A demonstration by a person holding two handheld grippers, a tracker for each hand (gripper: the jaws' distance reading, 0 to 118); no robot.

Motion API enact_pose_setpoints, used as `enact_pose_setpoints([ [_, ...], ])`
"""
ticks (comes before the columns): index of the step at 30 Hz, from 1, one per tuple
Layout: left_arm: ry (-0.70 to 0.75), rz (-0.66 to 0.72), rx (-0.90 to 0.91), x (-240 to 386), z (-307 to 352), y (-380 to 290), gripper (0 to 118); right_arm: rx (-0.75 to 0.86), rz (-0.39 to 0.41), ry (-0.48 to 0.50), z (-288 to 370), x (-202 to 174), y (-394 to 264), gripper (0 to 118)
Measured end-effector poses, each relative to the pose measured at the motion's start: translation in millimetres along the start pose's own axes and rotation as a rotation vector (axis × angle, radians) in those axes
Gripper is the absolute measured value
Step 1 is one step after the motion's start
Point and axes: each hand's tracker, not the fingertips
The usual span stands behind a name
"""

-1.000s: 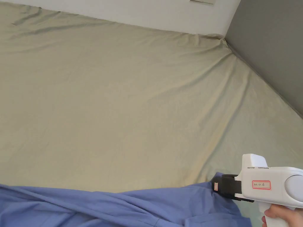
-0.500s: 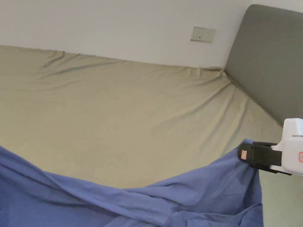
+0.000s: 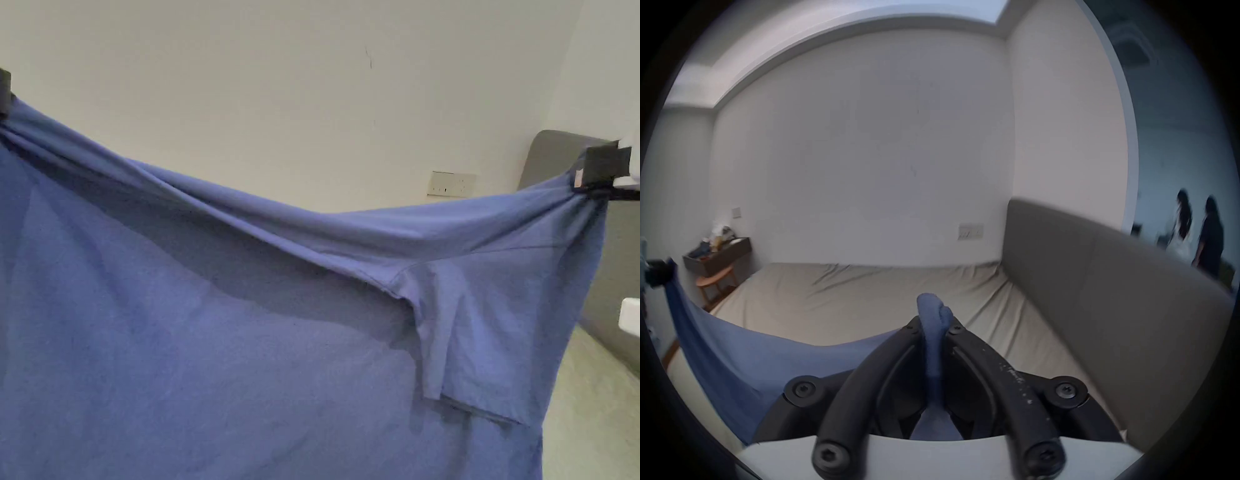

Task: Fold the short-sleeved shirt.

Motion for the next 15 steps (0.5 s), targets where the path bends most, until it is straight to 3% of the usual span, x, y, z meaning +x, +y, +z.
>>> enact_pose_setpoints([
  [4,0.091,0.026,0.078,5.1,-18.0,39.7,6,0.051,-0.063,-0.004,-19.8,-13.5,51.0,11],
  [8,0.107,0.074,0.115,7.9,-45.3,60.2,6,0.105,0.035,-0.107,-45.5,-38.5,85.3,11],
  [15,0.149,0.119,0.129,12.4,-95.6,54.0,6,0.137,-0.072,-0.065,-96.0,-54.7,91.6,11],
])
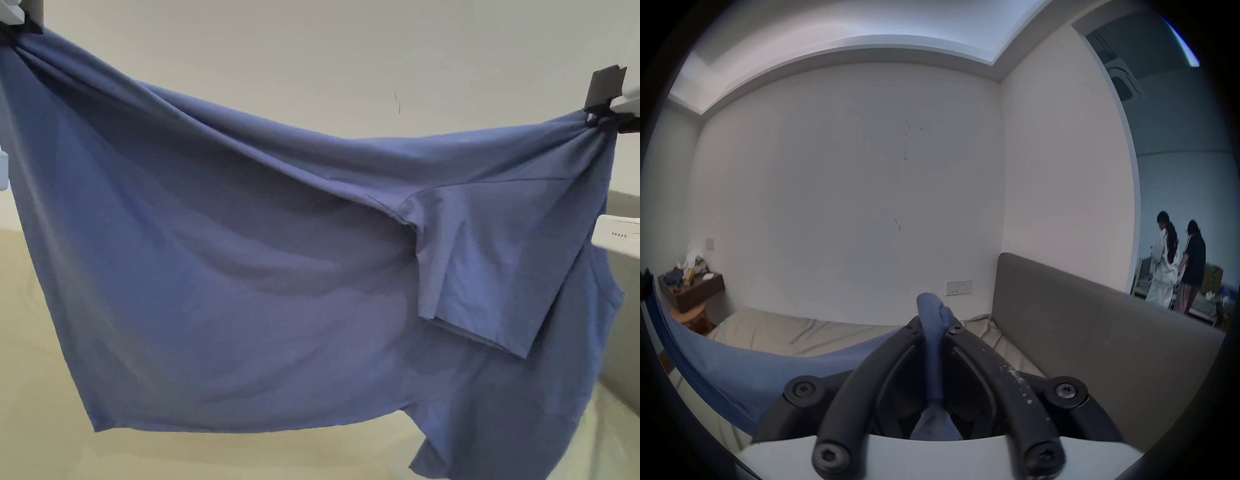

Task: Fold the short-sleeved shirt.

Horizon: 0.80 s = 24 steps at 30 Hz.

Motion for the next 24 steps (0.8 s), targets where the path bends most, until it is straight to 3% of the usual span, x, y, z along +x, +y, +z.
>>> enact_pose_setpoints([
  [4,-0.051,-0.015,-0.070,0.9,-15.7,-39.1,6,-0.070,-0.098,0.055,-24.8,2.8,-41.1,11],
  [11,-0.144,-0.062,-0.239,-14.1,-5.3,-139.6,6,-0.240,-0.067,0.188,-20.4,12.6,-141.9,11],
  [15,-0.202,-0.096,-0.355,-33.5,27.8,-201.4,6,-0.343,-0.074,0.237,11.7,29.4,-202.9,11],
  [18,-0.248,-0.166,-0.471,-49.0,62.8,-247.7,6,-0.385,-0.008,0.218,48.1,44.0,-248.0,11],
  [24,-0.289,-0.122,-0.649,-81.5,132.7,-316.7,6,-0.554,-0.122,0.224,127.1,84.5,-332.9,11],
])
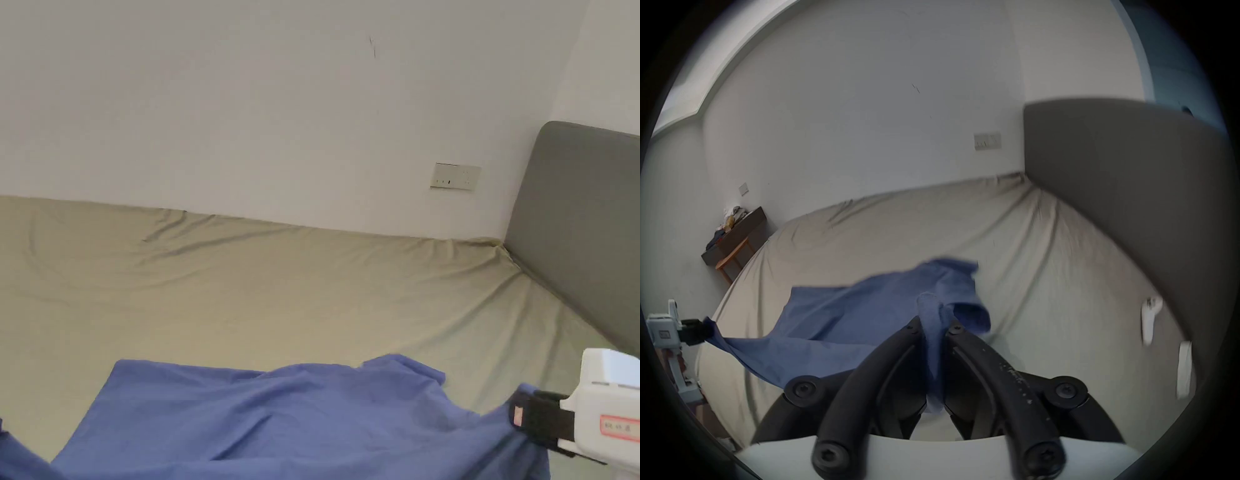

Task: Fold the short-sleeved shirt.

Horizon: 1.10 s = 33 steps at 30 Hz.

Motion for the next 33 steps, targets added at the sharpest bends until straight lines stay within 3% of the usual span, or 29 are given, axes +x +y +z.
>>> enact_pose_setpoints([
  [9,-0.053,0.016,-0.096,5.4,32.1,-97.4,6,-0.145,-0.040,-0.041,32.4,32.1,-112.9,11],
  [22,-0.083,0.114,-0.107,-20.0,116.6,-159.7,6,-0.173,-0.072,-0.061,103.6,57.0,-166.2,11],
  [26,-0.085,0.131,-0.106,-24.4,136.8,-172.6,6,-0.195,-0.040,-0.106,127.0,60.4,-180.4,11],
  [33,-0.045,0.191,-0.209,-27.9,112.5,-217.9,6,-0.273,-0.031,-0.172,117.4,68.0,-230.6,12],
])
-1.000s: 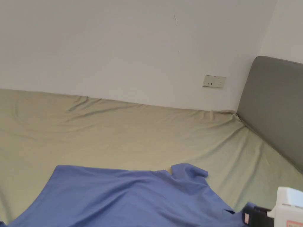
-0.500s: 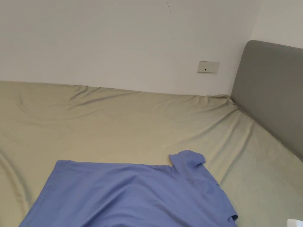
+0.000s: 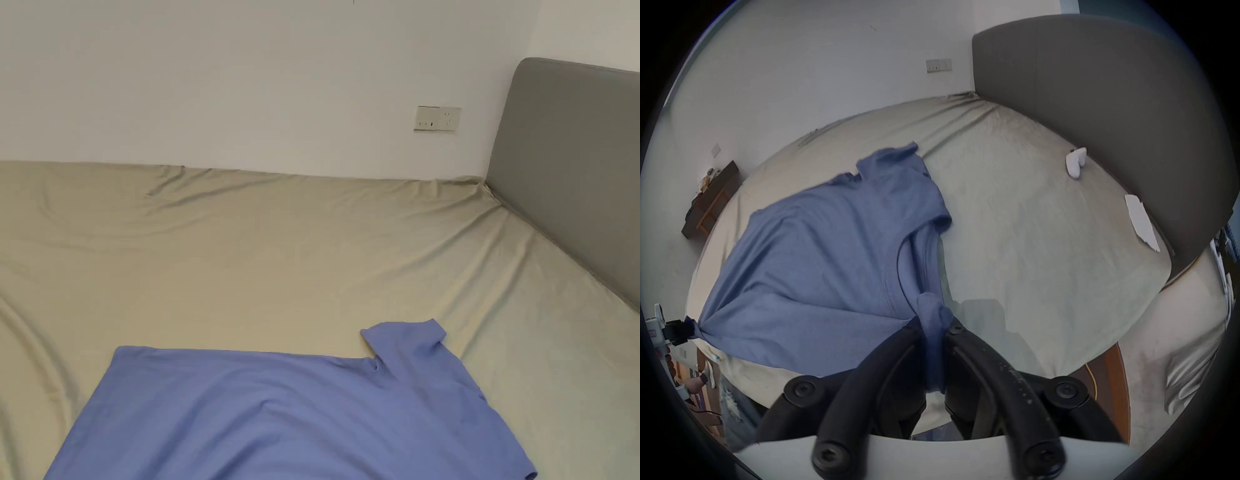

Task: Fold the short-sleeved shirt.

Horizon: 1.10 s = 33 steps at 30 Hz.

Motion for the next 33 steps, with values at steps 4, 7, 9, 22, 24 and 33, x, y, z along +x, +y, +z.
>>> enact_pose_setpoints([
  [4,0.045,-0.008,-0.033,0.1,-26.2,-10.3,6,-0.036,0.024,-0.046,-30.0,-7.1,-16.5,12],
  [7,0.043,0.037,-0.029,-5.7,-35.5,-14.1,8,-0.033,-0.011,-0.050,-39.7,-7.1,-22.4,12],
  [9,0.049,0.063,-0.016,-7.7,-38.4,-16.2,35,-0.032,-0.031,-0.051,-42.0,-5.4,-23.7,35],
  [22,0.062,0.087,0.222,12.7,39.8,-50.5,15,0.141,-0.157,0.078,40.8,-11.8,-59.0,29],
  [24,0.046,0.100,0.219,13.9,40.2,-56.4,6,0.143,-0.155,0.052,40.4,-15.1,-68.7,2],
  [33,0.000,0.166,0.183,2.2,10.7,-50.2,66,0.096,-0.230,0.071,32.1,-9.6,-75.8,2],
])
